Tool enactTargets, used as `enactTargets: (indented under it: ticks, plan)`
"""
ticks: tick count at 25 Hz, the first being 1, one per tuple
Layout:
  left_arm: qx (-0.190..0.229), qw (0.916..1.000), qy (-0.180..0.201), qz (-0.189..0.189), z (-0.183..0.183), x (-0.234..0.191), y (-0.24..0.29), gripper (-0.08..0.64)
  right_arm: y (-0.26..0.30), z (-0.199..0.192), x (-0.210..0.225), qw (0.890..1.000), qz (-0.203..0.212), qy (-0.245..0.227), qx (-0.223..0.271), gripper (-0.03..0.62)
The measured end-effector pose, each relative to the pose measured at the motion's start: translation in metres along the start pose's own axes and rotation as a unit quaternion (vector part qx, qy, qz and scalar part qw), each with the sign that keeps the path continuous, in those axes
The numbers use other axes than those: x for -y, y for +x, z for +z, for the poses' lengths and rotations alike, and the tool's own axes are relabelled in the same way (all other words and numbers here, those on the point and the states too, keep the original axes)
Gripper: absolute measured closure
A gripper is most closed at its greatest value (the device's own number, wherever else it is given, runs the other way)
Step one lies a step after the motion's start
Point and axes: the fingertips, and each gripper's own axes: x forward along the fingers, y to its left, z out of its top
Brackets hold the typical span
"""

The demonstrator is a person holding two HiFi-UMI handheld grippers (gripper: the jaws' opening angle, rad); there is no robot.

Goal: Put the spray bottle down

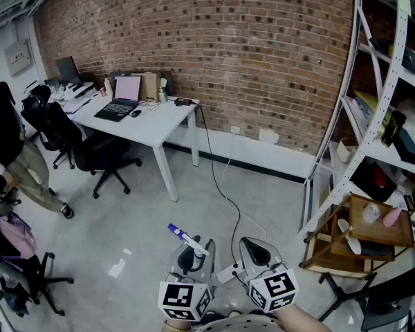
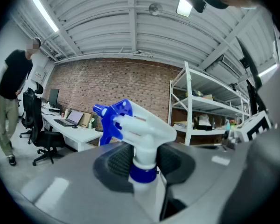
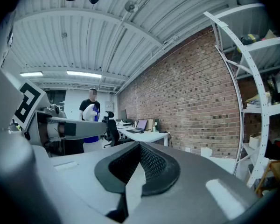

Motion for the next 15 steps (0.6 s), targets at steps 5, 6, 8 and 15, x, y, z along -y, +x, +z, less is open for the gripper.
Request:
enactTargets:
  ticks: [5, 6, 8, 15]
  plan:
    - [-0.002, 0.9999, -0.003, 0.013, -0.006, -0.003, -0.001, 0.434, 0.002, -0.010, 0.000, 1.000, 0.012, 0.008, -0.010, 0.594]
    - [-0.004, 0.9998, -0.006, 0.017, -0.008, -0.005, 0.000, 0.434, 0.005, -0.012, 0.000, 1.000, 0.015, 0.011, -0.013, 0.594]
    - [-0.008, 0.9995, -0.012, 0.026, -0.012, -0.013, 0.005, 0.434, 0.013, -0.016, 0.000, 0.999, 0.024, 0.012, -0.020, 0.594]
    - [-0.007, 0.9983, -0.019, 0.055, -0.019, -0.061, 0.038, 0.434, 0.081, -0.020, -0.003, 0.998, 0.062, 0.007, -0.031, 0.594]
